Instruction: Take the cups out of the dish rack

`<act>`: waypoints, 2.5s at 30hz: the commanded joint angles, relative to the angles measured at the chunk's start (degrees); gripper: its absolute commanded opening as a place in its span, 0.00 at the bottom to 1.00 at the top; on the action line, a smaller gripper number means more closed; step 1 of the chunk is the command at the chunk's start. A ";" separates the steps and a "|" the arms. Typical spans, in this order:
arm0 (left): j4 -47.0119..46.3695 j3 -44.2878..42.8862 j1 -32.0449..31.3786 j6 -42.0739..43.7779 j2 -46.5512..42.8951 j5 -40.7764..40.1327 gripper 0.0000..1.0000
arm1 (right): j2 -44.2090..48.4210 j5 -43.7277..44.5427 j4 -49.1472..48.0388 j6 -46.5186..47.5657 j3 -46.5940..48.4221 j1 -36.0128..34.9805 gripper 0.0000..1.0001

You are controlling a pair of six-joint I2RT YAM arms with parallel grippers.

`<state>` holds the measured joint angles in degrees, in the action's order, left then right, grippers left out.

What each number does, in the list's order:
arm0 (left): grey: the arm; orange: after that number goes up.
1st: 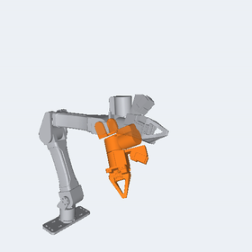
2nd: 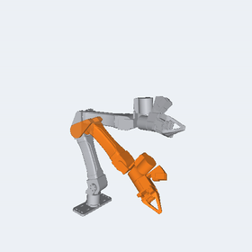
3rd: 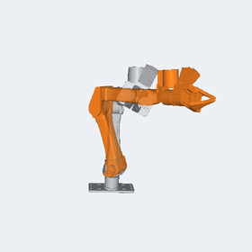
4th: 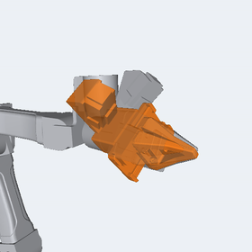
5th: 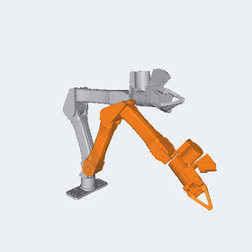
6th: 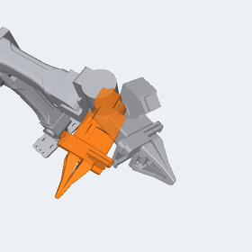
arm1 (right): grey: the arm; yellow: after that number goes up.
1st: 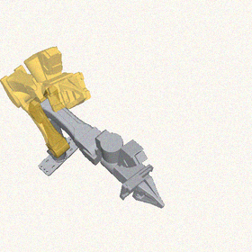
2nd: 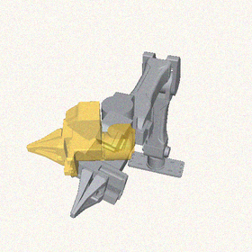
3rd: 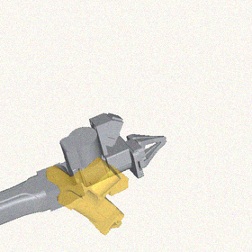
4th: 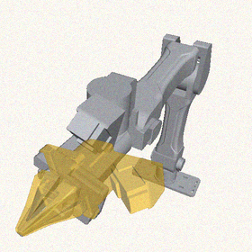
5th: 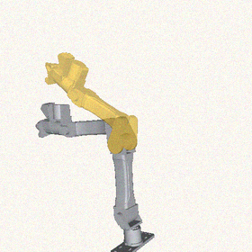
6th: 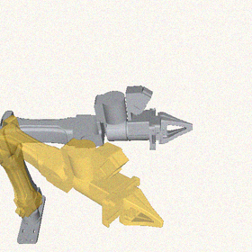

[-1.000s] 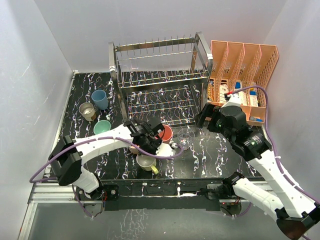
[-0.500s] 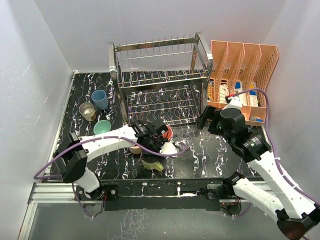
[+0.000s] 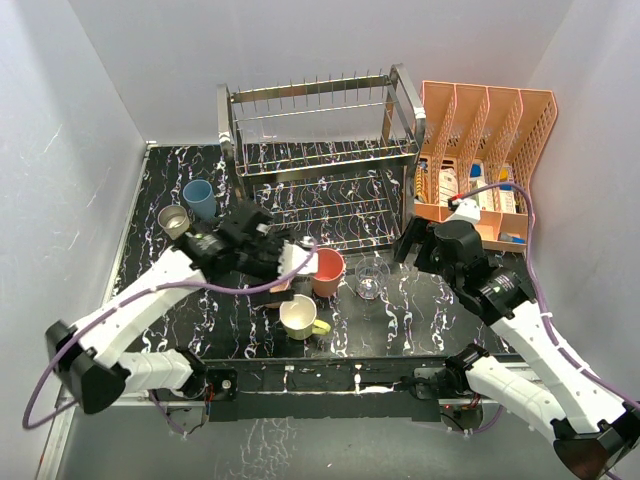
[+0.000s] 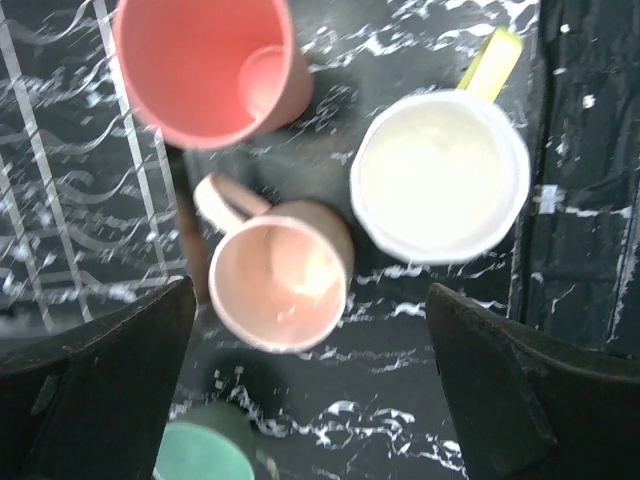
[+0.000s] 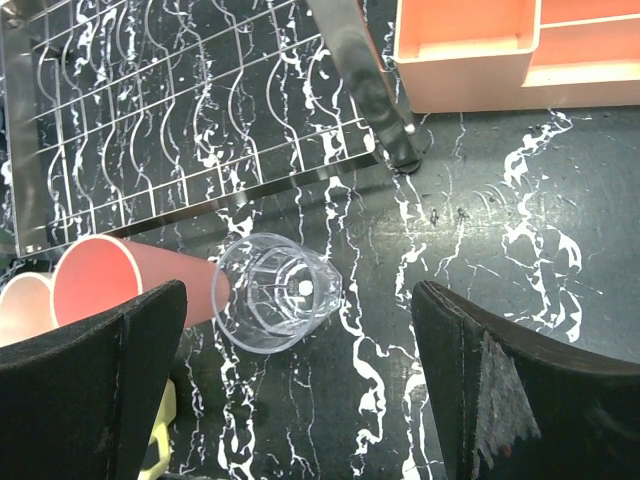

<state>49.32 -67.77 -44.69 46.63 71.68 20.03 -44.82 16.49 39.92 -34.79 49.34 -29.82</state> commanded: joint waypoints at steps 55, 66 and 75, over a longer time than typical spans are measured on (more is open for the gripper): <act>-98.21 52.81 59.70 -53.04 -0.82 -1.46 0.97 | -28.43 16.92 -94.67 23.71 -40.06 21.54 0.98; -111.22 51.40 55.14 -51.42 13.75 -6.69 0.97 | -36.13 7.71 -101.96 26.31 -37.88 24.93 0.98; -121.29 53.26 49.60 -48.03 23.35 -14.93 0.97 | -44.54 -5.20 -110.21 31.48 -37.88 25.89 0.98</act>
<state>-67.68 -15.38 6.68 -3.77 90.24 9.91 -85.58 20.01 -60.93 -7.55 10.02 -4.10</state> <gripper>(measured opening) 0.971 0.982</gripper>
